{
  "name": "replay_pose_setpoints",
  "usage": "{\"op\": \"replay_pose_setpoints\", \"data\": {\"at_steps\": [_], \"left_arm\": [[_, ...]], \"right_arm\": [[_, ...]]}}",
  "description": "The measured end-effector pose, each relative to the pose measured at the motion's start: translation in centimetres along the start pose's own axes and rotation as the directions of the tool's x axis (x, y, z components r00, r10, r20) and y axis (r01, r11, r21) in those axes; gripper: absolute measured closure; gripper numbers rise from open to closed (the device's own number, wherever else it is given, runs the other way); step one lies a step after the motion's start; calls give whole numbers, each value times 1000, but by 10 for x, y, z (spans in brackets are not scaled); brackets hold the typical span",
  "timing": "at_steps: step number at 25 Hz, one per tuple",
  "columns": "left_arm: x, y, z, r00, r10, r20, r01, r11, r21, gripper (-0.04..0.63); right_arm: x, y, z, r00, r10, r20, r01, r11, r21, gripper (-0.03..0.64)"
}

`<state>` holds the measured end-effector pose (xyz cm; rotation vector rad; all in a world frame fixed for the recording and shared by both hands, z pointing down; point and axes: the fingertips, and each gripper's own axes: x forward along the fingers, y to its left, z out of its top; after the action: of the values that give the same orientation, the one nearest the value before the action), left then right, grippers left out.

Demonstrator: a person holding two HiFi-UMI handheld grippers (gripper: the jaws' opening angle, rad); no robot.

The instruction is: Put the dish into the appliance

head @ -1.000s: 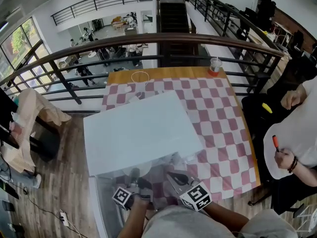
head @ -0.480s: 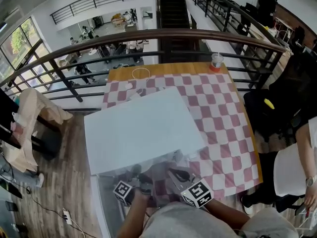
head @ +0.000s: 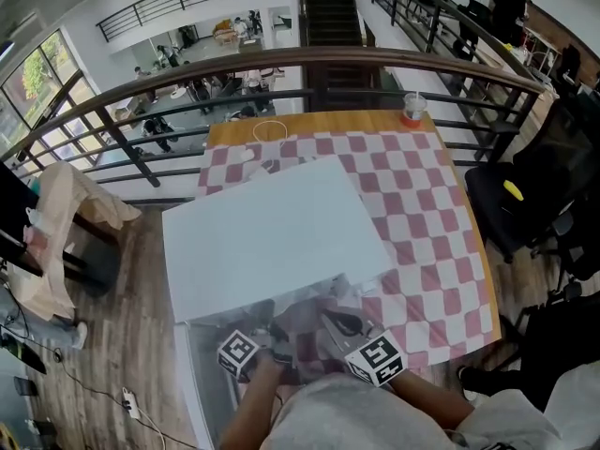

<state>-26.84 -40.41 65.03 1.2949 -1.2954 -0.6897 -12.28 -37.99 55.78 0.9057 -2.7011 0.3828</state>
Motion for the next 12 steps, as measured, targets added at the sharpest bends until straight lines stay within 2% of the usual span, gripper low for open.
{"op": "replay_pose_setpoints", "data": {"at_steps": [4, 7, 9, 12], "left_arm": [[0, -1, -5, 998, 40, -44, -36, 995, 92, 410], [0, -5, -13, 993, 78, -91, -59, 978, 199, 377], [0, -4, -18, 985, 129, -114, -90, 950, 300, 364], [2, -2, -24, 968, 207, -144, -122, 886, 447, 316]], "right_arm": [[0, 2, 1, 1000, 1, 0, -1, 1000, -4, 618], [-2, 2, 1, 1000, -1, 3, 1, 1000, -8, 618], [-4, 3, 1, 1000, -1, 3, 1, 1000, -9, 618], [-5, 3, 1, 1000, -4, -1, 4, 1000, -11, 618]]}}
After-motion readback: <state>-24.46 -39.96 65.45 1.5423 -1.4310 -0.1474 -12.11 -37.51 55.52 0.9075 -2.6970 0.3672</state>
